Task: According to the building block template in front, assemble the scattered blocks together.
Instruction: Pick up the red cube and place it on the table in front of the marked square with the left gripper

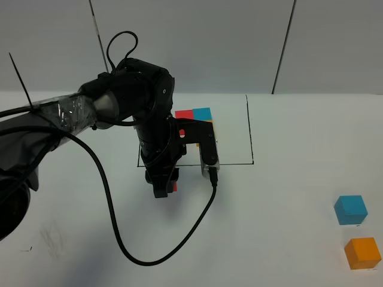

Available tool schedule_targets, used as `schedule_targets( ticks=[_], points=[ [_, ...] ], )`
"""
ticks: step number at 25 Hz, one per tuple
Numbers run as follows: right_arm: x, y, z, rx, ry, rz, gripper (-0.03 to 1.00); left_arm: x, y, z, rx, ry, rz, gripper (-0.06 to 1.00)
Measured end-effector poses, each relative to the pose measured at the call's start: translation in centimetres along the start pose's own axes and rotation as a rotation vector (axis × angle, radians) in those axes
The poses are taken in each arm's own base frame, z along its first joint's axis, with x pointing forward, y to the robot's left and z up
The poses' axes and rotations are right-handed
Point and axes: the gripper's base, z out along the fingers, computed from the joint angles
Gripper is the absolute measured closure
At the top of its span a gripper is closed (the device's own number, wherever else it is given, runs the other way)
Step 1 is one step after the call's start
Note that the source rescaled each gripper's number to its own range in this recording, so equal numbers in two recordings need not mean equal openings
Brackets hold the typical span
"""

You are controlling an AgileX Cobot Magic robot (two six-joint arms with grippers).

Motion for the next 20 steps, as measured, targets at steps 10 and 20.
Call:
schedule_targets(
  ticks=[10,20],
  points=[
    [0.0,0.0,0.0,0.0,0.0,0.0,0.97,-0.5,0.1,2.3,-0.01,-0.015,0.0,0.94],
    [0.0,0.0,0.0,0.0,0.0,0.0,0.97,-0.4,0.1,5.1,0.008,-0.002,-0.011,0.94]
  ],
)
